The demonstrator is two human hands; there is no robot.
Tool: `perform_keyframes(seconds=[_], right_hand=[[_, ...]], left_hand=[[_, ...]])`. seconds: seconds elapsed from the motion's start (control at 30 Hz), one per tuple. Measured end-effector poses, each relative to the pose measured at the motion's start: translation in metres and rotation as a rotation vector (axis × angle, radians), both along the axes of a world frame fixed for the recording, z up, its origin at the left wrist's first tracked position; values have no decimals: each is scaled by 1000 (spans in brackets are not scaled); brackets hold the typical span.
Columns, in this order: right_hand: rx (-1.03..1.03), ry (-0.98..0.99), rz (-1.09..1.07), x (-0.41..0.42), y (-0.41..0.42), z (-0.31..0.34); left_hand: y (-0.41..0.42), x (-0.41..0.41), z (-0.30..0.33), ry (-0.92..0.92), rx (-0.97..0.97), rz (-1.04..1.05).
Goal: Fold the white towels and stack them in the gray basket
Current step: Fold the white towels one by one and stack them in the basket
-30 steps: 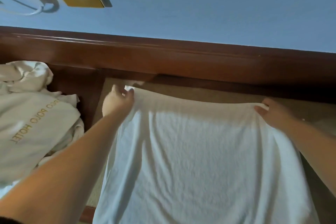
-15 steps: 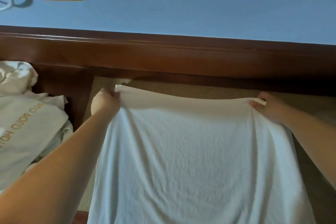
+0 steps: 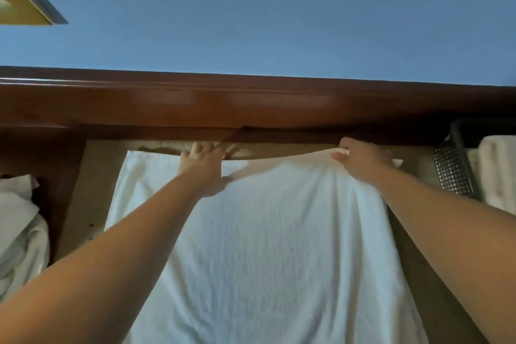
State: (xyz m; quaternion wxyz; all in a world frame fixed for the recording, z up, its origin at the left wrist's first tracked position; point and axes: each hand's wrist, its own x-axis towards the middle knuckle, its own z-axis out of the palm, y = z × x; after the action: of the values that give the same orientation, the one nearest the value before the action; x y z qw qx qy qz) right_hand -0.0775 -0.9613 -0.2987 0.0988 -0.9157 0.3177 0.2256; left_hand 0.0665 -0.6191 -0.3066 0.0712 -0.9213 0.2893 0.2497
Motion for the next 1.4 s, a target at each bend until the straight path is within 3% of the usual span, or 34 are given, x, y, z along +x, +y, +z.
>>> perform_keyframes(seconds=[0.1,0.2,0.33,0.57,0.73,0.83,0.97,1.1,1.23,1.4], right_hand=[[-49,-64,19,-1,-8,5],[-33,-81,64,3,-13,7],[-27,-122,96,3,-21,11],[-27,-186,145,4,-44,16],[80,-49,228,-8,-66,24],[137,-16,196,-9,-81,21],[-24,65,208,-15,-101,13],[-107,187,186,-15,-116,10],[-217,184,149,-6,-113,17],[-240,24,-146,-1,-102,6]], left_hand=[[-2,24,11,6,241,-138],[9,31,17,22,324,-130],[20,40,25,9,276,-114],[38,55,18,-300,267,109],[35,64,10,-386,180,289],[33,68,5,-350,149,268],[48,77,8,-208,227,279],[85,92,18,-219,329,261],[98,102,23,-305,232,440],[89,106,17,-311,23,723]])
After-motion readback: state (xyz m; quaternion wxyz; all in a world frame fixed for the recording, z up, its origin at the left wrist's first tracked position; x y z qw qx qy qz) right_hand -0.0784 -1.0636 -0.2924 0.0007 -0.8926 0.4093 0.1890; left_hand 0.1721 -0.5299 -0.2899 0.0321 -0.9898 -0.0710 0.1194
